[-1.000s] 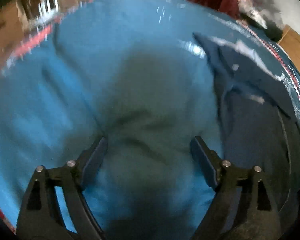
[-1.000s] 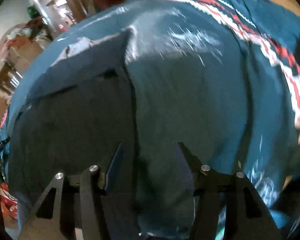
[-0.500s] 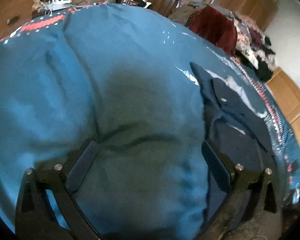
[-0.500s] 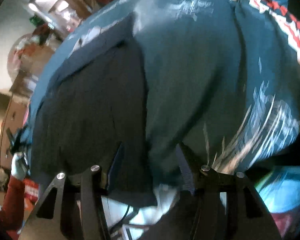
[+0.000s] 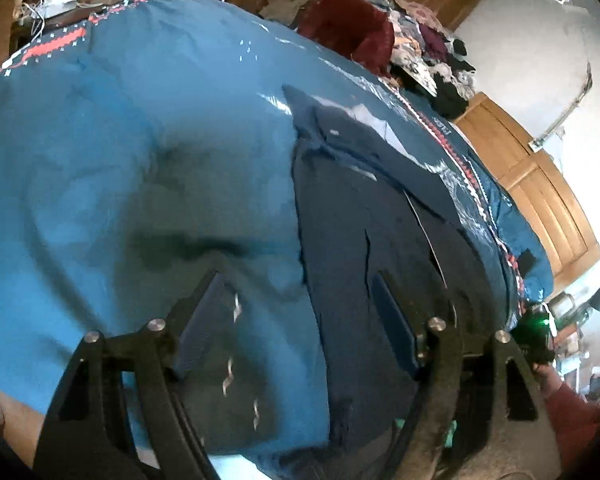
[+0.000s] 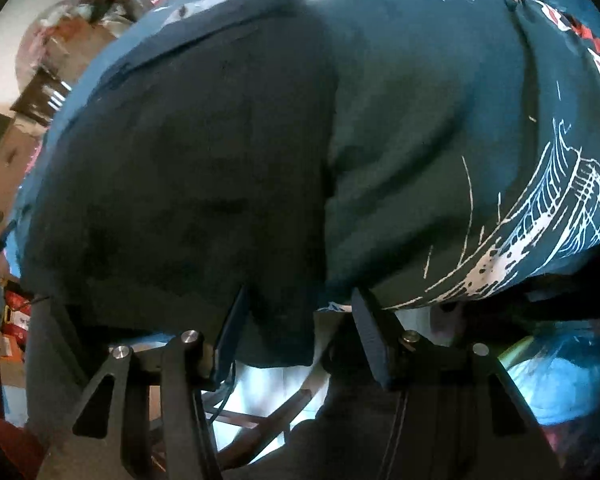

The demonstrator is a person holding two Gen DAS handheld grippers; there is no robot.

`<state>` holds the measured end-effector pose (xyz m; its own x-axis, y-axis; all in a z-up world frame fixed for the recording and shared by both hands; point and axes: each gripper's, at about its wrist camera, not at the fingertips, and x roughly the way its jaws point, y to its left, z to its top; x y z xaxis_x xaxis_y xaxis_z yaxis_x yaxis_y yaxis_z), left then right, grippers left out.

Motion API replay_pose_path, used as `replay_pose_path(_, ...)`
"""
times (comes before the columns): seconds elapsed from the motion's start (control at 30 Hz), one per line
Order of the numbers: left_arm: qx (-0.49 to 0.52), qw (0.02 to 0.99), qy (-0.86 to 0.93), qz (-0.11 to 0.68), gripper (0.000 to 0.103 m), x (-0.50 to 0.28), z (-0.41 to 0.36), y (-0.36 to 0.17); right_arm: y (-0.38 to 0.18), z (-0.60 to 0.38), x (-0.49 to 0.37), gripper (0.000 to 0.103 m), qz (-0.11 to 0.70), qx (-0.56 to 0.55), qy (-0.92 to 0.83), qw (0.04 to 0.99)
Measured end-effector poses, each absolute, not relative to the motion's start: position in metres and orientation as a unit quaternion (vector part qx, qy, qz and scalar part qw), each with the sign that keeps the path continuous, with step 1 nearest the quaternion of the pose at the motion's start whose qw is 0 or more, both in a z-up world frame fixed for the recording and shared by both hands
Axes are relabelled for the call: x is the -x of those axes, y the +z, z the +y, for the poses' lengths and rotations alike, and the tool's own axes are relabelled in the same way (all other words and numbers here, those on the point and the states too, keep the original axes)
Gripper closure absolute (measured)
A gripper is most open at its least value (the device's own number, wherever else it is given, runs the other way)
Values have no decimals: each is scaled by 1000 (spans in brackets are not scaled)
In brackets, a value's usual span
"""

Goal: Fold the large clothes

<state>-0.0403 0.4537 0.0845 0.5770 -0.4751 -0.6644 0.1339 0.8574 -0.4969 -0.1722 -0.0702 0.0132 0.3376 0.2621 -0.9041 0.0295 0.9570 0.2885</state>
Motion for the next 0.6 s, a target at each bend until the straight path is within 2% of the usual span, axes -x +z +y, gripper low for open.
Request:
replay_pose_path(0.1, 194, 858, -182, 439, 28, 51, 447, 79, 3, -68, 169, 45, 584, -130, 81, 797)
replay_pose_path(0.13, 198, 853, -186, 445, 28, 53, 447, 75, -1, -64, 167, 51, 591, -142, 92, 789)
replay_pose_path(0.4, 206, 826, -242, 466, 28, 77, 420, 65, -9, -65, 173, 51, 590, -161, 92, 786)
replay_pose_path(0.47, 189, 819, -261, 476, 30, 77, 405, 64, -8, -66, 173, 56, 587, -166, 92, 787)
replay_pose_path(0.5, 185, 813, -274, 479, 35, 78, 398, 64, -5, -68, 175, 61, 584, -165, 97, 789)
replay_pose_path(0.6, 167, 799, -295, 496, 57, 82, 379, 58, 3, -67, 180, 64, 573, -155, 100, 799)
